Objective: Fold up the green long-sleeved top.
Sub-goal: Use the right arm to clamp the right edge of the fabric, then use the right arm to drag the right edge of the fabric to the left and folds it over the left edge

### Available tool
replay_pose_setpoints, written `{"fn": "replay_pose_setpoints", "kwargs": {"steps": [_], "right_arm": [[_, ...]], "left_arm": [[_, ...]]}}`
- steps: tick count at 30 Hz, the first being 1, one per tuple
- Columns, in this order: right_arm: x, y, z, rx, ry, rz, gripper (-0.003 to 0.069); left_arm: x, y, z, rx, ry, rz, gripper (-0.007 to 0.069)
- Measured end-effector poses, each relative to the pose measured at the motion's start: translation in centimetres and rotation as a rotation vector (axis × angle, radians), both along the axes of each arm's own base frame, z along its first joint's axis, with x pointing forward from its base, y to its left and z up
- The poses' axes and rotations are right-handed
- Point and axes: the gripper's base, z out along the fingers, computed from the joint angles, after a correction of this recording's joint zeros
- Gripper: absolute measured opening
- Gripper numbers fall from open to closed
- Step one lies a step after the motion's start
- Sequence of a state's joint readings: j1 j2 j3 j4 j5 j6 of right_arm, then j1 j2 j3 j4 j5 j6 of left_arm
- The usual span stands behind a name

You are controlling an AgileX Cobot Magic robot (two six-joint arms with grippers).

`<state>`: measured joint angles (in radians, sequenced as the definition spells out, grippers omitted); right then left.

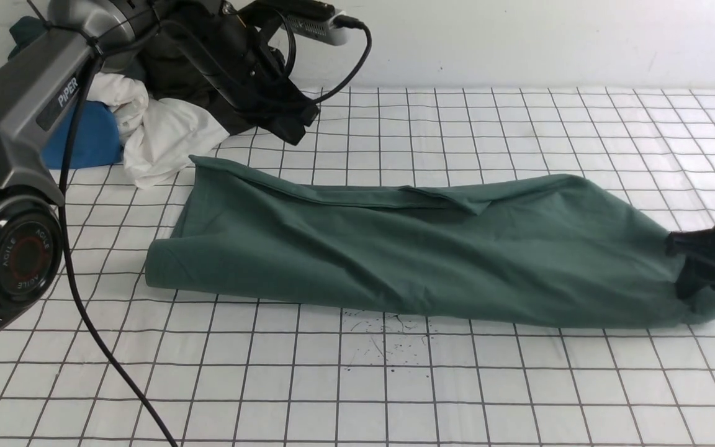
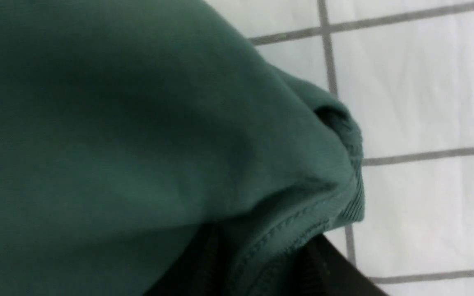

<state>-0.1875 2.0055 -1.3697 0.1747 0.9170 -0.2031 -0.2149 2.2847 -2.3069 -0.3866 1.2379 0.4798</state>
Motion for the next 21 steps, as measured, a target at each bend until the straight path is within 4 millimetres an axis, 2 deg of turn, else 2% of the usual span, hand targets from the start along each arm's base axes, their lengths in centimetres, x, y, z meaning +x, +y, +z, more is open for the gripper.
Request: {"fn": "replay_pose_setpoints", "kwargs": {"steps": [1, 2, 4, 5, 7, 8, 9, 11, 13, 14, 16, 17, 18, 19, 21], "right_arm": [[0.3, 0.3, 0.9, -0.01, -0.015, 0.033, 0.0099], [0.4, 0.4, 2.0, -0.023, -0.034, 0.062, 0.0055], [0.6, 0.3, 5.0, -0.073, -0.08, 0.105, 0.0013], [0.7, 0.2, 5.4, -0.089, -0.089, 0.111, 0.0012], [0.5, -0.5, 9.1, -0.207, -0.125, 0.126, 0.001], [0.5, -0.6, 9.3, -0.219, -0.123, 0.129, 0.001], [0.3, -1.2, 11.4, -0.3, -0.137, 0.112, 0.001], [0.0, -2.1, 14.3, -0.399, -0.156, 0.072, 0.001], [-0.1, -2.2, 16.9, -0.431, -0.199, 0.036, 0.001], [-0.1, -2.2, 17.5, -0.431, -0.209, 0.033, 0.001], [0.1, -0.4, 20.7, -0.396, -0.303, 0.057, 0.001], [0.4, 1.3, 22.1, -0.354, -0.356, 0.111, 0.001], [0.6, 3.5, 23.3, -0.3, -0.413, 0.176, 0.001], [0.6, 4.3, 23.4, -0.288, -0.423, 0.197, 0.001], [0.8, 9.6, 24.8, -0.156, -0.521, 0.342, 0.001]], "left_arm": [[0.0, 0.2, 0.0, -0.01, 0.002, 0.004, -0.0008], [0.1, 0.4, 0.1, -0.021, 0.005, 0.009, -0.0008], [0.3, 1.1, 0.2, -0.051, 0.01, 0.025, -0.0008], [0.4, 1.2, 0.2, -0.053, 0.011, 0.029, -0.0008], [0.5, 2.2, 0.4, -0.06, 0.007, 0.048, -0.0008], [0.5, 2.3, 0.5, -0.06, 0.005, 0.05, -0.0008], [0.6, 3.0, 0.8, -0.061, 0.0, 0.063, -0.0008], [0.6, 3.9, 1.2, -0.065, -0.009, 0.082, -0.0008], [0.6, 4.6, 1.6, -0.066, -0.016, 0.096, -0.0008], [0.6, 4.7, 1.6, -0.066, -0.017, 0.098, -0.0008], [0.7, 5.4, 1.8, -0.067, -0.022, 0.112, -0.0008], [0.8, 5.6, 1.8, -0.067, -0.024, 0.116, -0.0008], [0.8, 5.8, 1.8, -0.067, -0.024, 0.12, -0.0008], [0.8, 5.8, 1.8, -0.067, -0.024, 0.12, -0.0008], [0.8, 6.1, 1.8, -0.067, -0.024, 0.126, -0.0008]]}}
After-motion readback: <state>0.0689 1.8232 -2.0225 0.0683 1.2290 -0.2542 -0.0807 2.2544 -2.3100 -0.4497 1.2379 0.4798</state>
